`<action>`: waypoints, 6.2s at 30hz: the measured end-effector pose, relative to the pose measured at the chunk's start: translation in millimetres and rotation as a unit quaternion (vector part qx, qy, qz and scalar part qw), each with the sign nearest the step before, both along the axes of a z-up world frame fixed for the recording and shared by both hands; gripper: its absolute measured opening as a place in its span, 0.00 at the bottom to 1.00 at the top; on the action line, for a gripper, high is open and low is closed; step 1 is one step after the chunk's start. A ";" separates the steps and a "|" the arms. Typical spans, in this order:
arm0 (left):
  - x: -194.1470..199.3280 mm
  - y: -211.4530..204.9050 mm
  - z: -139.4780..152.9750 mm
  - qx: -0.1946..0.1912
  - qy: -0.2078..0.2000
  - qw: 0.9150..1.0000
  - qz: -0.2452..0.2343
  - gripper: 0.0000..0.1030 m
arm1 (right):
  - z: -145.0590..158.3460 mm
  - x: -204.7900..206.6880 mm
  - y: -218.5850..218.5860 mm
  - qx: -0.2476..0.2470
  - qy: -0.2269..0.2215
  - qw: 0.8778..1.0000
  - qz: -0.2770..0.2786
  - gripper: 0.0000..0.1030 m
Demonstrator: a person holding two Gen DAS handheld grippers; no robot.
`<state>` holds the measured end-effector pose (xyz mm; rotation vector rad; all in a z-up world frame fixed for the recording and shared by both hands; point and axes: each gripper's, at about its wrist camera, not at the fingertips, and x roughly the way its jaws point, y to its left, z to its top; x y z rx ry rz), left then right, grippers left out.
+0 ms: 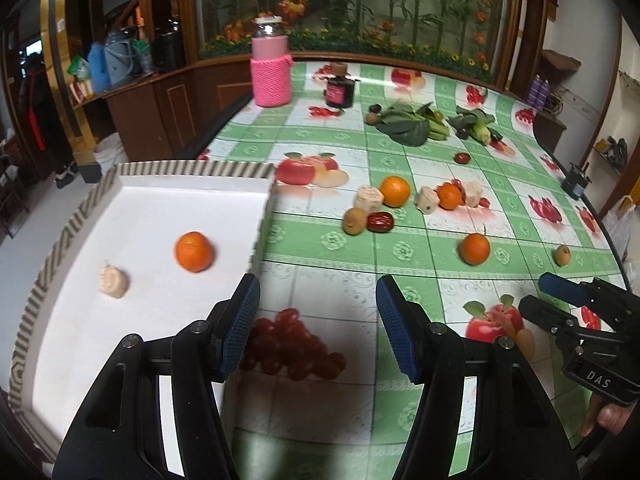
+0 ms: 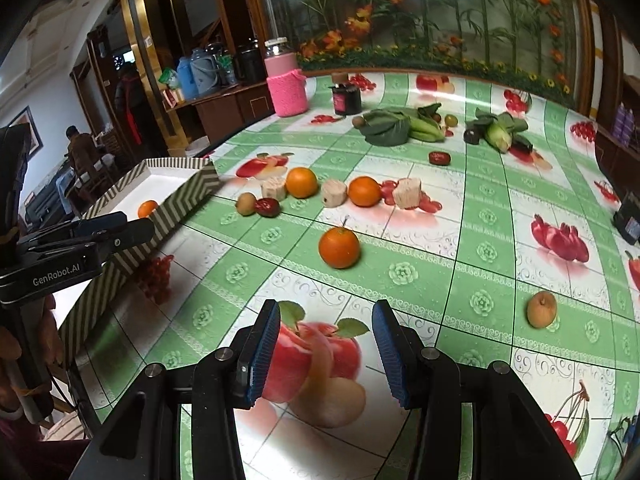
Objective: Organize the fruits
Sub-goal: 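Withdraw both open tools from the tray back over the tablecloth, then grasp a brown round fruit with the left tool while the right grasps a stemmed tangerine, then carry both fruits into the white tray and open both tools, then withdraw both open tools from the tray back over the tablecloth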
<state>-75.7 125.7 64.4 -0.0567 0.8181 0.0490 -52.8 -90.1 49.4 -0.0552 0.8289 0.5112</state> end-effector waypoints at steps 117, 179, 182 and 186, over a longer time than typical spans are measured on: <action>3.6 175.4 -33.0 0.039 0.089 0.988 0.123 0.22 | -16.6 42.1 282.1 -0.046 0.042 0.961 0.269 0.30; 29.3 -18.3 -7.7 0.010 0.013 1.000 -0.025 0.58 | 2.6 13.2 -103.9 -0.023 -0.001 0.993 -0.116 0.35; 34.3 -22.6 -10.7 0.005 0.017 0.999 -0.029 0.58 | -1.5 16.6 -117.5 -0.031 0.005 0.991 -0.133 0.35; 44.5 -24.9 -16.3 -0.007 0.027 0.999 -0.029 0.58 | -6.0 28.7 -123.5 -0.028 0.013 0.990 -0.140 0.35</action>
